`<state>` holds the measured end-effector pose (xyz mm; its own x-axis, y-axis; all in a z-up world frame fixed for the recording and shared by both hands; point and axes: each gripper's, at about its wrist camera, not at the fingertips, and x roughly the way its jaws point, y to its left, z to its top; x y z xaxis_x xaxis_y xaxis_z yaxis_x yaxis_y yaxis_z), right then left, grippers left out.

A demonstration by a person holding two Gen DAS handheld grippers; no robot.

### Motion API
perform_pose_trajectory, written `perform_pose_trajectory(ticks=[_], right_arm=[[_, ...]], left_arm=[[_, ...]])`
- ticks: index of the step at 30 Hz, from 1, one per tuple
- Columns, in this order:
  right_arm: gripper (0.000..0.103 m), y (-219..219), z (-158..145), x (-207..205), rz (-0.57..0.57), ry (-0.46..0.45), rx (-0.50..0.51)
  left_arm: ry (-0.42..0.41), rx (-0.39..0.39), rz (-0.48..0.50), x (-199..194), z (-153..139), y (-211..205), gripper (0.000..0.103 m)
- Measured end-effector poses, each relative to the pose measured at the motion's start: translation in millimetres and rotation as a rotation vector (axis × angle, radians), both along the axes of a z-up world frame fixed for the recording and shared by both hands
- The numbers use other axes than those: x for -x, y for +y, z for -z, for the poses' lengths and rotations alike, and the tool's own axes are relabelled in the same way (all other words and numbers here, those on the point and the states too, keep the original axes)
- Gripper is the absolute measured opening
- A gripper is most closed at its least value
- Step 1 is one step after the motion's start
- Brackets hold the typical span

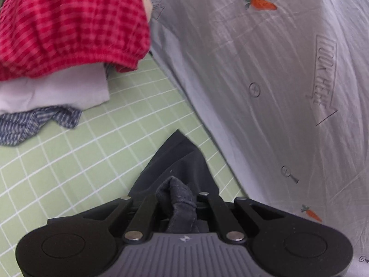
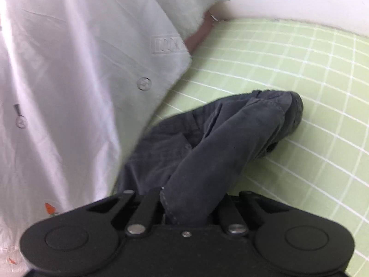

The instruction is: Fold clothes

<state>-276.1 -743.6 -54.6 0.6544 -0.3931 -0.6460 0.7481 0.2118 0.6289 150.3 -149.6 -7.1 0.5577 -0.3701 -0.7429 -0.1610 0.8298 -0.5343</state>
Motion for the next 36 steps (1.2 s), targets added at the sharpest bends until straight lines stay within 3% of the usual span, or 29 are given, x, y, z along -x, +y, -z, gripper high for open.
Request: perform_pose_trajectory(ticks=[5,6,8,10,12,14,15,17,19,20,25,30,36], right_arm=[[0.006,21,-64,24,-0.013,-0.192,0.202],[0.006,31,-71,32,-0.02,-0.196,0.254],[0.006,51,-68,44,-0.044,-0.123,0.328],[0.01,66,-45,48,-0.078,0.028,0.353],[0.029,71,-3,55,-0.125,0.239,0.277],[0.04,76,38,67,-0.155,0.391,0.154],[0.051,78,49,75,-0.144,0.39,0.104],[0.061,82,64,90,-0.111,0.339,0.019],[0.076,85,68,93,-0.102,0.322,-0.013],[0.08,86,68,92,-0.105,0.328,-0.014],[0.085,85,71,85,-0.107,0.338,-0.029],[0.086,82,76,87,-0.087,0.316,-0.072],[0.088,80,76,95,-0.055,0.299,-0.074]], left_arm=[[-0.17,0.11,-0.007,2,-51,20,0.004],[-0.203,0.129,-0.009,5,-60,24,0.004],[-0.222,0.119,-0.012,17,-62,35,0.005],[-0.183,0.048,-0.013,35,-42,45,0.011],[-0.066,-0.045,-0.028,54,-6,54,0.016],[0.049,-0.132,-0.042,72,29,63,0.024],[0.092,-0.138,-0.044,82,42,68,0.029],[0.151,-0.135,-0.058,106,60,79,0.04],[0.167,-0.116,-0.084,130,69,89,0.062],[0.166,-0.104,-0.098,141,72,94,0.065],[0.173,-0.015,-0.183,181,71,108,0.076],[0.256,0.127,-0.258,210,79,111,0.076],[0.263,0.277,-0.341,223,76,121,0.078]])
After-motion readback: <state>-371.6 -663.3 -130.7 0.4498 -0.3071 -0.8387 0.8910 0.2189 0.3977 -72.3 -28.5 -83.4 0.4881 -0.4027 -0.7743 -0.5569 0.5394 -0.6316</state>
